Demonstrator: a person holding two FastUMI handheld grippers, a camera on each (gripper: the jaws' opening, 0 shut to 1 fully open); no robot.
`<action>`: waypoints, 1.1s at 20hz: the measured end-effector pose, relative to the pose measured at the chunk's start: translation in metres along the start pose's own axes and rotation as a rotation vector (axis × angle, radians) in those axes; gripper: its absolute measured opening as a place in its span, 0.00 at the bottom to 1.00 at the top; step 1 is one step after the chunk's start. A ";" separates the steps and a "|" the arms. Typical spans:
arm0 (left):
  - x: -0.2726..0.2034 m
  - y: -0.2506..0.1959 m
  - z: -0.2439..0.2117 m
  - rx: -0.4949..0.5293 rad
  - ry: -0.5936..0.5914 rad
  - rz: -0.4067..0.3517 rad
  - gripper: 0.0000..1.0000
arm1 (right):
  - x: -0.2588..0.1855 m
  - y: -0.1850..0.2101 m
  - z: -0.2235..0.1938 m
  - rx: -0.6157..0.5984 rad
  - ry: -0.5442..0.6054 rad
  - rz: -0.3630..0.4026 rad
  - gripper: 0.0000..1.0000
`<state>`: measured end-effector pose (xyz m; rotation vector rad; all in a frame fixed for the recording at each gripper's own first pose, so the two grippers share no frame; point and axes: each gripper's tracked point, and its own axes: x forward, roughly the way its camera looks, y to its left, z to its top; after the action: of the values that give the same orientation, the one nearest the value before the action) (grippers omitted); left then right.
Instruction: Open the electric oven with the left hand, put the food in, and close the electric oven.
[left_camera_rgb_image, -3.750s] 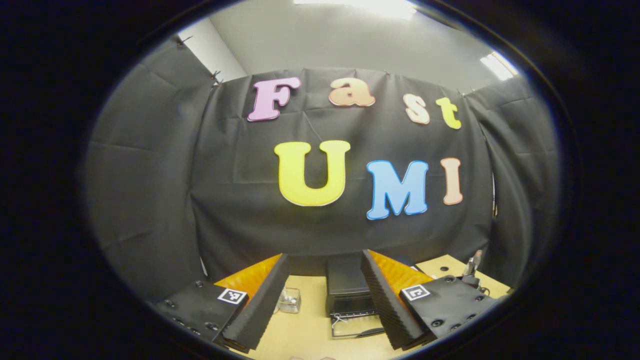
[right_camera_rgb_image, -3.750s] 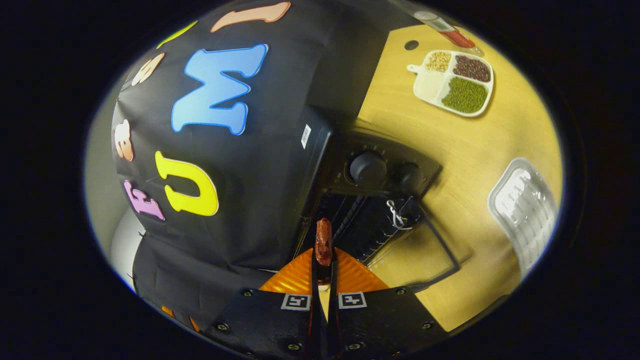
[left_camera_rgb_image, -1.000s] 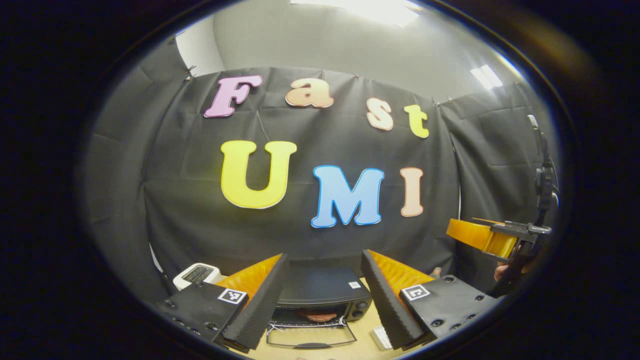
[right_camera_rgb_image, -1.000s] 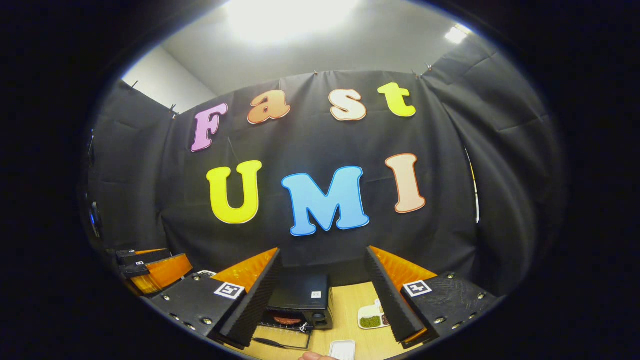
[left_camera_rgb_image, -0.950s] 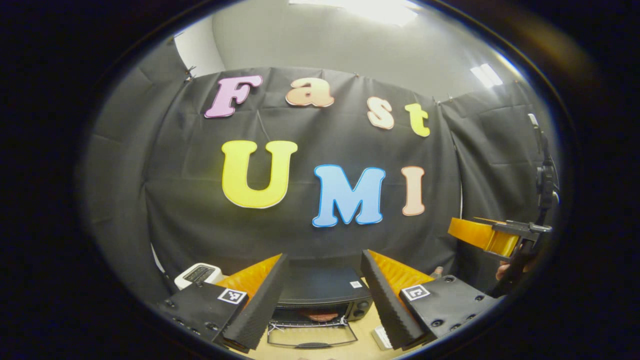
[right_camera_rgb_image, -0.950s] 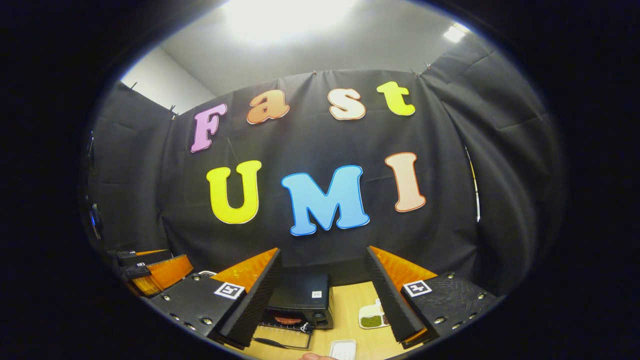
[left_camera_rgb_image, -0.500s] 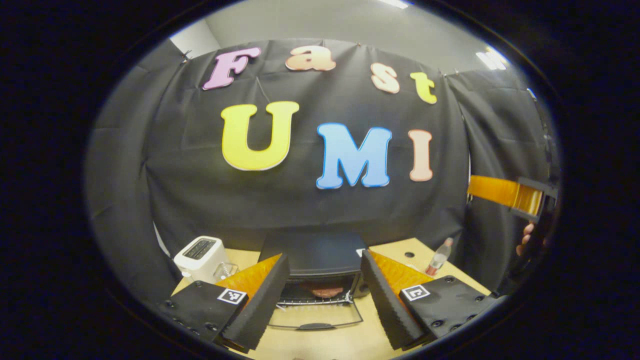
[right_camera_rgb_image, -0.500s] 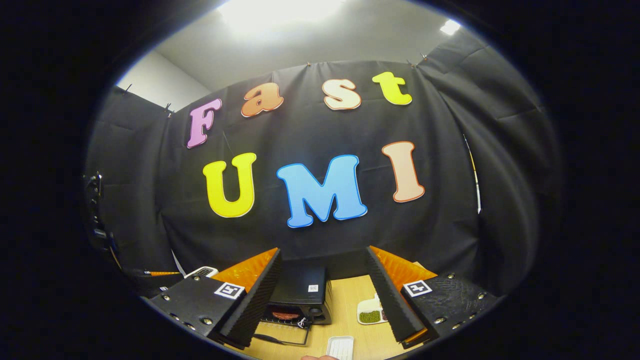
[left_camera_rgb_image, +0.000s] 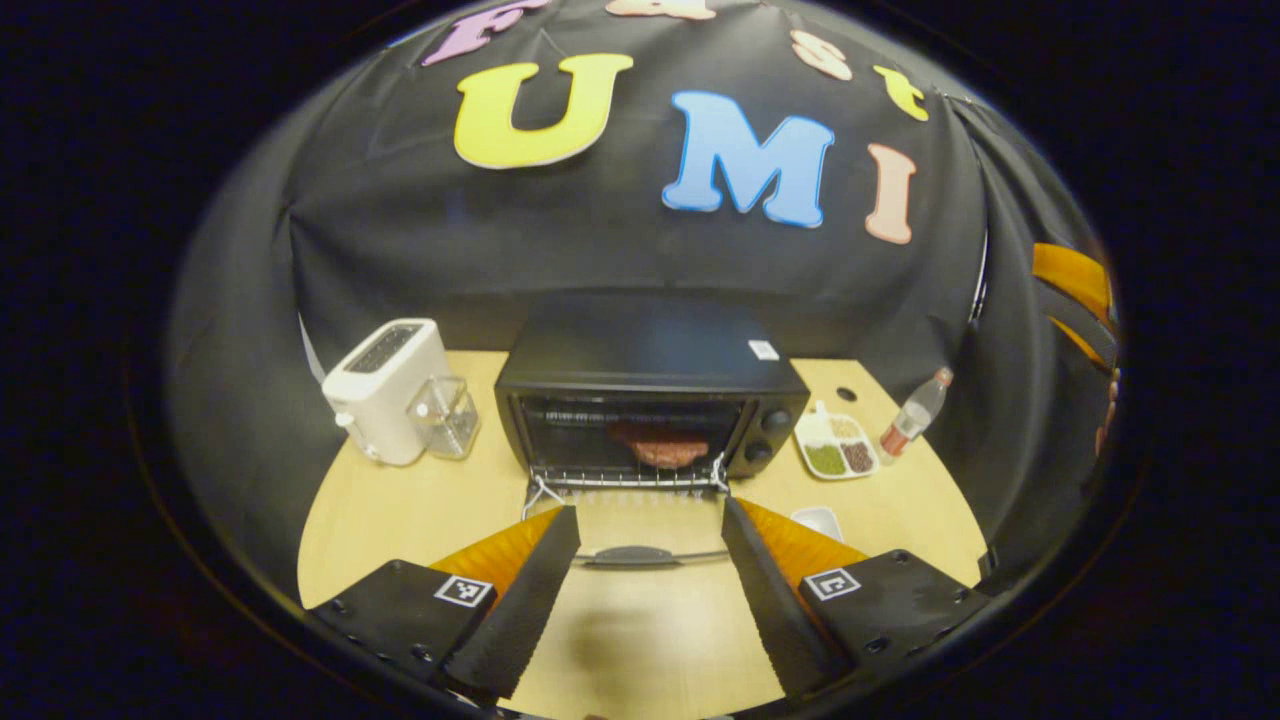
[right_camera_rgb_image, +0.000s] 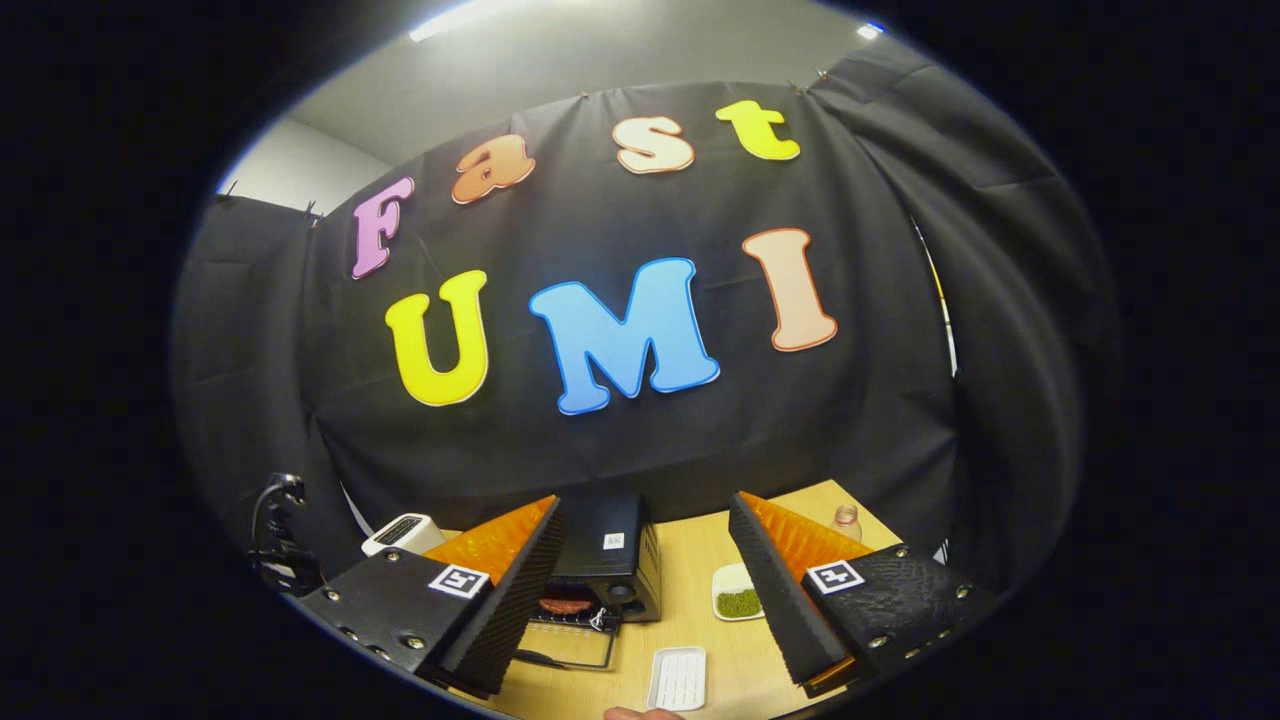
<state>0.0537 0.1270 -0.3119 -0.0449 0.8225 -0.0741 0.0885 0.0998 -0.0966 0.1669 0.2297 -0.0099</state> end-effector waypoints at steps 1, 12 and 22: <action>0.008 0.002 -0.009 0.001 0.034 0.008 0.97 | 0.001 -0.005 -0.003 0.002 0.008 -0.009 0.99; 0.081 0.013 -0.114 0.036 0.379 0.030 0.98 | 0.007 -0.040 -0.020 -0.003 0.047 -0.070 0.99; 0.131 0.020 -0.147 0.032 0.535 0.037 1.00 | 0.002 -0.056 -0.025 -0.028 0.062 -0.114 1.00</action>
<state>0.0360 0.1342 -0.5089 0.0220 1.3558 -0.0647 0.0830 0.0486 -0.1307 0.1259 0.3006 -0.1153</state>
